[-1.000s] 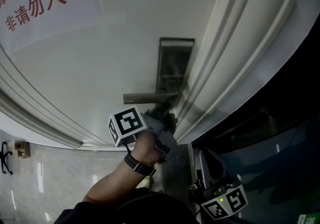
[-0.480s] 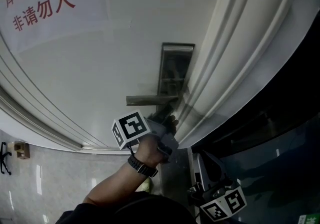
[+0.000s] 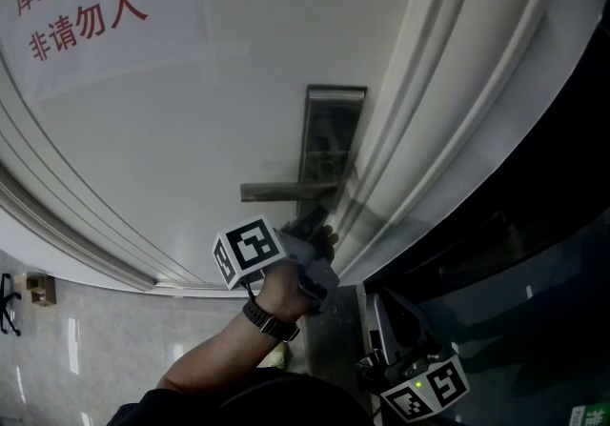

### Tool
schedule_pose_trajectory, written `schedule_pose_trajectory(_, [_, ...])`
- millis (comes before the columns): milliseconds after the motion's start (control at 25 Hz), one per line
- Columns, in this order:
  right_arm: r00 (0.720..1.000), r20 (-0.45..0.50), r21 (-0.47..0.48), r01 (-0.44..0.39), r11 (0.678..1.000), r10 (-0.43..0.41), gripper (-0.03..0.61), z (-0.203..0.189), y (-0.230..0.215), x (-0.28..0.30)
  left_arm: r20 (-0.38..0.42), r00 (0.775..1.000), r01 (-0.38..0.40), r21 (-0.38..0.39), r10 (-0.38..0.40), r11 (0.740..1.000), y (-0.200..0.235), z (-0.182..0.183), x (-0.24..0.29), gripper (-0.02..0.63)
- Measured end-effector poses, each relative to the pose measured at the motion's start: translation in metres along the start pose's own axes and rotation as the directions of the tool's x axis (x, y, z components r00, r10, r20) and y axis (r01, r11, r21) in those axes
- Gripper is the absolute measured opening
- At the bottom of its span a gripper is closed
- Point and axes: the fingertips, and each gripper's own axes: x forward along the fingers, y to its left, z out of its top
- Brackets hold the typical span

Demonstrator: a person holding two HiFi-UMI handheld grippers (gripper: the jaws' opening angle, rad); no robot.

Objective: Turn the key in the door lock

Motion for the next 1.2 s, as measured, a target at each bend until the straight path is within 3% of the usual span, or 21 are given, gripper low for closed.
schedule_pose_trajectory(560, [0.999,-0.027,0.000,-0.025,1.000,0.025,0.016,-0.005,0.013,0.001,-0.044,0.999,-0.004,0.016,0.005,1.000,-0.004,-0.017,-0.021,0.009])
schedule_pose_trajectory(640, [0.999,-0.039,-0.013,-0.035,0.999,0.034,0.015,-0.009,0.017,0.002,-0.062,0.998,0.004,0.049,-0.001,0.999,-0.009,-0.022,-0.027,0.009])
schedule_pose_trajectory(760, [0.997,-0.065,-0.022,-0.049,0.999,0.047,0.015,-0.015,0.021,0.000,-0.066,0.998,0.032,0.172,-0.021,0.985,-0.024,-0.032,-0.046,0.009])
schedule_pose_trajectory(880, [0.996,-0.068,-0.019,-0.065,0.998,0.064,0.015,-0.012,0.025,-0.001,-0.046,0.998,0.054,0.324,-0.042,0.944,-0.043,-0.036,-0.065,0.009])
schedule_pose_trajectory(1040, [0.994,-0.066,-0.018,-0.083,0.996,0.082,0.015,-0.012,0.033,-0.004,-0.018,0.998,0.064,0.494,-0.063,0.867,-0.065,-0.045,-0.085,0.009])
schedule_pose_trajectory(1120, [0.994,-0.069,-0.020,-0.091,0.996,0.089,0.015,-0.013,0.036,-0.005,0.008,0.998,0.051,0.587,-0.069,0.808,-0.074,-0.049,-0.096,0.009])
schedule_pose_trajectory(1200, [0.993,-0.071,-0.022,-0.100,0.995,0.098,0.015,-0.013,0.040,-0.008,0.035,0.997,0.027,0.679,-0.069,0.734,-0.081,-0.055,-0.106,0.009])
